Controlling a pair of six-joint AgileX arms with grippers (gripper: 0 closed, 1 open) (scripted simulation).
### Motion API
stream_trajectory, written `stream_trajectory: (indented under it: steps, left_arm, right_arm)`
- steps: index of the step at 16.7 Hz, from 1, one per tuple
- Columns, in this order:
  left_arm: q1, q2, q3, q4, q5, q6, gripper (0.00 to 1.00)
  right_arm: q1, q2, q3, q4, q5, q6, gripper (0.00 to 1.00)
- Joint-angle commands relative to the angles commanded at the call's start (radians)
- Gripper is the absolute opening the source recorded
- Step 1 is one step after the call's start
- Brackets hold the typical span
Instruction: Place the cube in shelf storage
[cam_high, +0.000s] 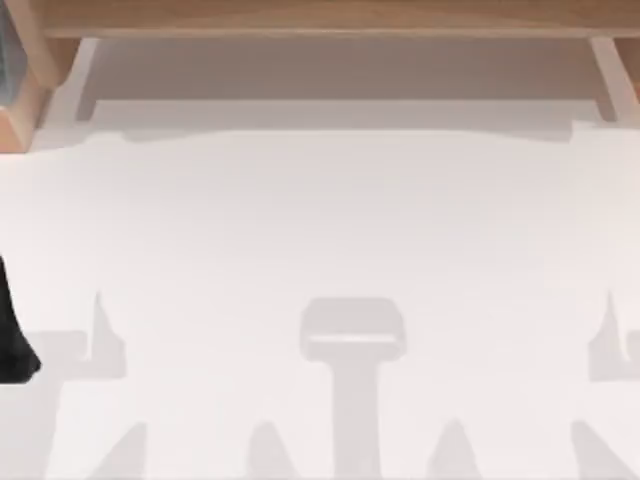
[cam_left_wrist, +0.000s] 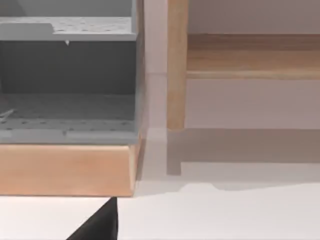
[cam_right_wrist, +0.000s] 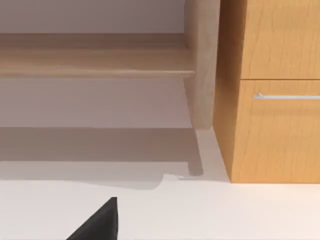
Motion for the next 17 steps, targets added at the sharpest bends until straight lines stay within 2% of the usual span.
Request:
stream_trajectory:
  steps: [4,7,11,17]
  left_arm:
    - [0.0,0.0,0.0,0.0,0.0,0.0,1.0]
    - [0.0,0.0,0.0,0.0,0.0,0.0,1.0]
    - [0.0,0.0,0.0,0.0,0.0,0.0,1.0]
    - [0.0,0.0,0.0,0.0,0.0,0.0,1.0]
  right_arm:
    - [-0.015,0.029,0.022,0.024,0.001,-0.029,1.0]
    - [-0.064,0.15,0.107,0.114,-0.002,-0.142,1.0]
    - [-0.153,0.442,0.282,0.306,-0.028,-0.381,1.0]
    - [-0.285,1.051,0.599,0.652,-0.127,-0.824,1.0]
